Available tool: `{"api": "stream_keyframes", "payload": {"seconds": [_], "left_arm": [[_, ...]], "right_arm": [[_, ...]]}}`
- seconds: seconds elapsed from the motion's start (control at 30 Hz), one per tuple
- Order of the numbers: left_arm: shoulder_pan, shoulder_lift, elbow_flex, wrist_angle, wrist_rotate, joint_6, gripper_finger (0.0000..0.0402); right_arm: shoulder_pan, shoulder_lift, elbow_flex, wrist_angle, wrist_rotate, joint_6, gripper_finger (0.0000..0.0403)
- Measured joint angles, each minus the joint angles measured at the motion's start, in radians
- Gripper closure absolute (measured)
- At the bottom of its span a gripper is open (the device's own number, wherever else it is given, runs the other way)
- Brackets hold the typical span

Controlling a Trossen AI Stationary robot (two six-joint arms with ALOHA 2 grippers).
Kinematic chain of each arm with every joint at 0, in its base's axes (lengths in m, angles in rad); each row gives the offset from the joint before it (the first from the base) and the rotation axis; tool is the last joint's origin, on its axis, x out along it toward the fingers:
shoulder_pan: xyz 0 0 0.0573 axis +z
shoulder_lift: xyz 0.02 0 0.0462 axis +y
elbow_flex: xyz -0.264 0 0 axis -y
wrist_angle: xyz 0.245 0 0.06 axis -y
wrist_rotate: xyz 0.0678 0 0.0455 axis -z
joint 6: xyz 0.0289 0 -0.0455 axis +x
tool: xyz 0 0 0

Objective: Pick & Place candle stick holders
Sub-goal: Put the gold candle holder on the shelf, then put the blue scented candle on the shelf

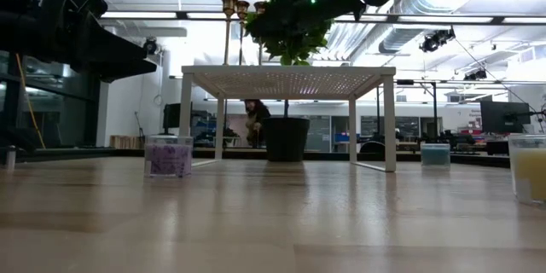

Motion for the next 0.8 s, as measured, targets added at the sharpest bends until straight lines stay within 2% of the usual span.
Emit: {"api": "stream_keyframes", "payload": {"seconds": [0.33, 0.8], "left_arm": [[0.000, 0.000, 0.000, -0.013, 0.000, 0.000, 0.0110], [0.000, 0.000, 0.000, -0.065, 0.003, 0.000, 0.0110]], "right_arm": [[0.001, -0.053, 0.002, -0.154, 0.041, -0.010, 0.0229], [0.036, -0.206, 0.002, -0.572, 0.046, -0.026, 0.0230]]}}
